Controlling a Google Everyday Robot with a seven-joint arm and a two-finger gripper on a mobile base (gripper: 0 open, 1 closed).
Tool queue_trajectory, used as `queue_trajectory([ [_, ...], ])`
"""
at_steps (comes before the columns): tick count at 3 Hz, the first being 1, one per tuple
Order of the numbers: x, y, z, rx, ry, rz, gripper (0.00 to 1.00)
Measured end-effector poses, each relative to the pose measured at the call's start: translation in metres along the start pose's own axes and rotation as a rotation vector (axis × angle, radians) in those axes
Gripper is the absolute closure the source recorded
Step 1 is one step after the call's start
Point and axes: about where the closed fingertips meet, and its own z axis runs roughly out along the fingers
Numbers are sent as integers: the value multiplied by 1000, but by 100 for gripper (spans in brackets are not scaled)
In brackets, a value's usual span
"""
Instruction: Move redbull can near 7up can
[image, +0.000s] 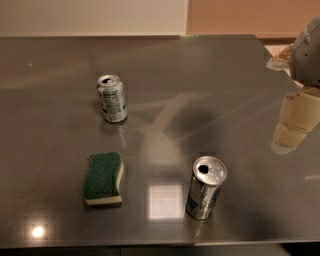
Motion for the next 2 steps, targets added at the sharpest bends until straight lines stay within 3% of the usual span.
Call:
queue_trajectory([
  [2,-36,45,19,-125,-182,-129,0],
])
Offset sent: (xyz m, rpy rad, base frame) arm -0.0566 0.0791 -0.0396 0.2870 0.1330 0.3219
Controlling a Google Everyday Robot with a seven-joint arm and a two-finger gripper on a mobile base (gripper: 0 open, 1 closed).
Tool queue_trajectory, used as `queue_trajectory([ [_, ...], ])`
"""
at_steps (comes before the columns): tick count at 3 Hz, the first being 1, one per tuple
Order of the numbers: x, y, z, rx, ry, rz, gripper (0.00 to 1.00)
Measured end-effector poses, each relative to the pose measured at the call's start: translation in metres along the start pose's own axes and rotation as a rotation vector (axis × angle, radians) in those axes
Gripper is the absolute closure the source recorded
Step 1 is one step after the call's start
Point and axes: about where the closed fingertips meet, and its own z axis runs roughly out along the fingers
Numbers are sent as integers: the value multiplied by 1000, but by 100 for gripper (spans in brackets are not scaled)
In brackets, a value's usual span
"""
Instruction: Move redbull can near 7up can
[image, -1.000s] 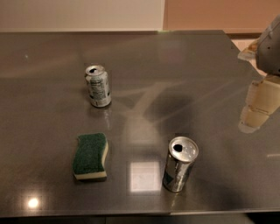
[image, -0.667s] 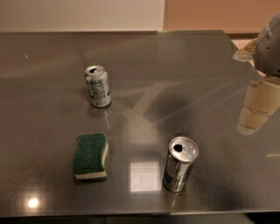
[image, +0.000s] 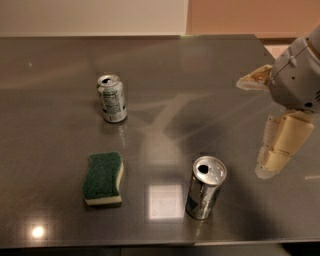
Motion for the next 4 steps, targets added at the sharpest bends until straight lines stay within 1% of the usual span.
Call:
queue_trajectory([
  [1,-16,24,17,-72,-84,-38,0],
  [2,-32,49,28,-143,-151,-87,0],
  [3,-44,66,39,-190,-194,-126,0],
  [4,-49,73,52,-208,-215,-144,0],
])
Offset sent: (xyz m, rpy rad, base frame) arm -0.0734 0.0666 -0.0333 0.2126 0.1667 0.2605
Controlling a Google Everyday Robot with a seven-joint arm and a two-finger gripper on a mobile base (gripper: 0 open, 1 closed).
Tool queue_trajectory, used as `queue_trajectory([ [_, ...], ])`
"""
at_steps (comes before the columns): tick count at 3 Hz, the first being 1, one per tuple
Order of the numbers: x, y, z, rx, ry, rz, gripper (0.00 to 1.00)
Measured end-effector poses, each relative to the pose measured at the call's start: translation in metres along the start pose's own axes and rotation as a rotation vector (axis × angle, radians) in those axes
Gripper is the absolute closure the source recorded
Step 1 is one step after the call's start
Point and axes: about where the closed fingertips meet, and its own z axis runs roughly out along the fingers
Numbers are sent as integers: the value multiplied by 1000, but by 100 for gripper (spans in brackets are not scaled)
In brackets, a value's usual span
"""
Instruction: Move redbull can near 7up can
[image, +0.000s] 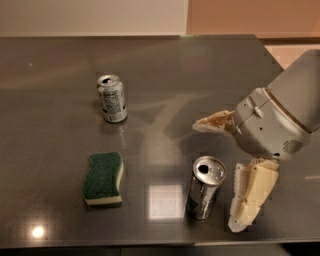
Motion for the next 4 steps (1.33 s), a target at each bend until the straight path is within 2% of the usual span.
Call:
queue_trajectory([
  [1,-1,2,10,-22,-13,-10,18],
  [3,-11,5,6,-49,-69,-24,65],
  [4,-19,-16,-6,-16,-63,-21,88],
])
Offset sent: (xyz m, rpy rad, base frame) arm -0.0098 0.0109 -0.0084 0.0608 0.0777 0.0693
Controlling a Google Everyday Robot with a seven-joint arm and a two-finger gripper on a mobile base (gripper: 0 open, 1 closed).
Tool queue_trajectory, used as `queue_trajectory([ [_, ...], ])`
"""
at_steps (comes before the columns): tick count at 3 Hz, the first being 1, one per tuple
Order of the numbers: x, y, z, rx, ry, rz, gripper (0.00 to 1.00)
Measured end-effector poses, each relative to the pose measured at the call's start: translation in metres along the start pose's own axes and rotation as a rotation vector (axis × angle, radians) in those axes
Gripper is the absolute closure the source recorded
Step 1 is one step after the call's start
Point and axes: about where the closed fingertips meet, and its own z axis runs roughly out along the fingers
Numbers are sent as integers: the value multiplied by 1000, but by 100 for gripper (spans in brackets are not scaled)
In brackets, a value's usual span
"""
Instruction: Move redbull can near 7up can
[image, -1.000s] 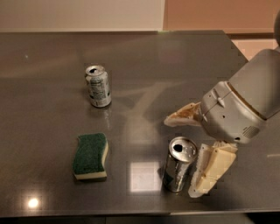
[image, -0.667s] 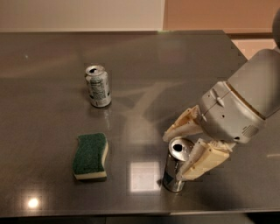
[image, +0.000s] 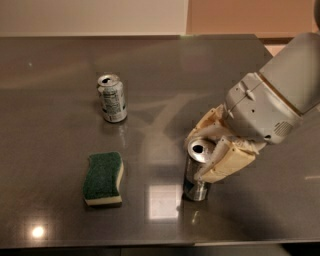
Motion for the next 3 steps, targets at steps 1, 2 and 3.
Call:
queue_trajectory([
  [1,-7,-41,-9,45,15,6,100],
  [2,-10,-94,-8,81,29,28,100],
  [3,-20,-143,-1,104,37,48,100],
])
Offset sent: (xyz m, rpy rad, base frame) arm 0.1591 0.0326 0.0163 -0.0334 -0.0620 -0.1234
